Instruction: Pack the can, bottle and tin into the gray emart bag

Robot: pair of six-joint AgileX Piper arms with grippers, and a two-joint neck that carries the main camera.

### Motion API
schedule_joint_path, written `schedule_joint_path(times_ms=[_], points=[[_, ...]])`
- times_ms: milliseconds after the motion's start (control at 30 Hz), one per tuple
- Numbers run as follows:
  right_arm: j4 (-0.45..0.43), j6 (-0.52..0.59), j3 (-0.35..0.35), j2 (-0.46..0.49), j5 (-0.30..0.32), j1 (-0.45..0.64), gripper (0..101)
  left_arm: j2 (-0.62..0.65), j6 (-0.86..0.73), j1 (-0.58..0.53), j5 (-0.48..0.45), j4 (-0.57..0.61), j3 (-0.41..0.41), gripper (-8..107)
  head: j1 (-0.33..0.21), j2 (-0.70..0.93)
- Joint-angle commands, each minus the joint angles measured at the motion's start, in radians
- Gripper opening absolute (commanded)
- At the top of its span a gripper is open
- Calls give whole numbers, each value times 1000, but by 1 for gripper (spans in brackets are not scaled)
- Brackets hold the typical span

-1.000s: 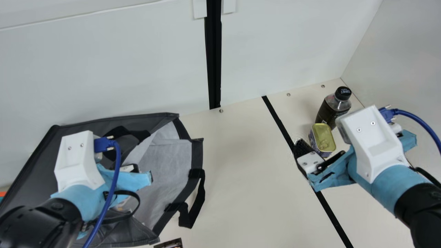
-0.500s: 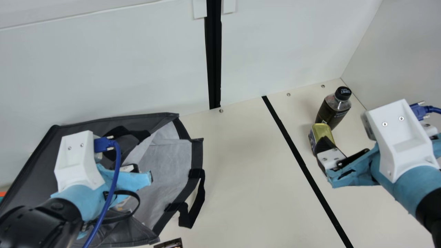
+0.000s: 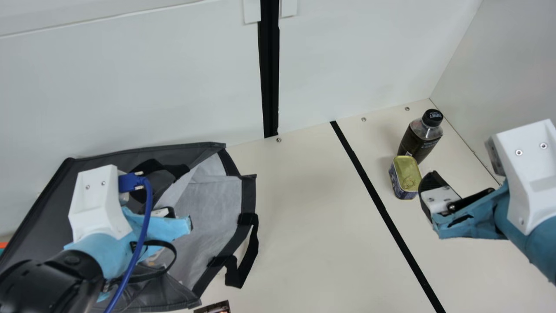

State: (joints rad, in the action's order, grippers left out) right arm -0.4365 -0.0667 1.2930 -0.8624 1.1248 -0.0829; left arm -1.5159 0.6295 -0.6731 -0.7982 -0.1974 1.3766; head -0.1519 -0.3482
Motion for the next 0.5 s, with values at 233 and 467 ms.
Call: schedule_joint_path(times_ms=[233, 467], points=[[-53, -34, 58, -11, 66, -55, 91, 0, 0, 0, 0, 0, 0, 10, -23, -1], [-74, -47, 88, -16, 94, -82, 91, 0, 0, 0, 0, 0, 0, 10, -23, -1]])
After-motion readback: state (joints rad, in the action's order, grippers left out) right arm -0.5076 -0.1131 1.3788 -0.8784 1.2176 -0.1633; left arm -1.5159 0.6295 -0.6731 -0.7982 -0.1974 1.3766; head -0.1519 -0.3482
